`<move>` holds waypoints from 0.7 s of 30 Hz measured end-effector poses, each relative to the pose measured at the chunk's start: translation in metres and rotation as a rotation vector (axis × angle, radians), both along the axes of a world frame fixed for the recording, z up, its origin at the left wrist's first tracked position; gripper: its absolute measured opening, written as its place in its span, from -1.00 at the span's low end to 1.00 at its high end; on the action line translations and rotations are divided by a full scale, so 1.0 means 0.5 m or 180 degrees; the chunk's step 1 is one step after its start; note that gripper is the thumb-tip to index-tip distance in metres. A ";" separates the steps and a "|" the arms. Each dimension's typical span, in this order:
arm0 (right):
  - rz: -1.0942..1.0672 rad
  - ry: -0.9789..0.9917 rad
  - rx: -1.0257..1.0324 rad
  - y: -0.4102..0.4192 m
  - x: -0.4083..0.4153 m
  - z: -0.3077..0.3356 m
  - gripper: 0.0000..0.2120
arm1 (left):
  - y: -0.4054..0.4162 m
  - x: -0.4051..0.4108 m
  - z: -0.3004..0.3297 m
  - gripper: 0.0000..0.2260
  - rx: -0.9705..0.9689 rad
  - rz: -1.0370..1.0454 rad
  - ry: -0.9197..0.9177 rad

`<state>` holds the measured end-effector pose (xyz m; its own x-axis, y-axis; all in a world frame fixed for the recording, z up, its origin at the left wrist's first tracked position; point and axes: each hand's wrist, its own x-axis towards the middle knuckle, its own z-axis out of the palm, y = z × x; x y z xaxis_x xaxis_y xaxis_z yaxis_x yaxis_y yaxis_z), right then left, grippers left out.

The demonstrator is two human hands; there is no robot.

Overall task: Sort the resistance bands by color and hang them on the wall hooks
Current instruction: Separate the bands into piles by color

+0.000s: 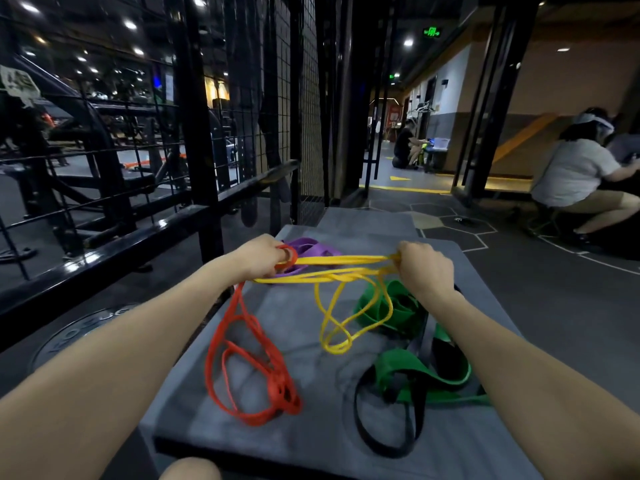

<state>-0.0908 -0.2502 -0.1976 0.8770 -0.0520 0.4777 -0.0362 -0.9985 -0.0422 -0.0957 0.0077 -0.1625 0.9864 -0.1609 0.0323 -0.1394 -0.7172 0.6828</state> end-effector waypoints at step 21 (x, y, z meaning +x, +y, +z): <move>-0.0086 0.0817 0.2901 -0.022 0.004 -0.010 -0.82 | 0.033 0.018 -0.027 -0.56 0.3053 -0.0237 -0.1548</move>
<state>-0.0890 -0.2613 -0.2026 0.9427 -0.3317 0.0357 -0.1753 -0.5836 -0.7929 -0.0868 0.0245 -0.1762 0.8886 -0.3867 0.2467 -0.3094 -0.9023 -0.3001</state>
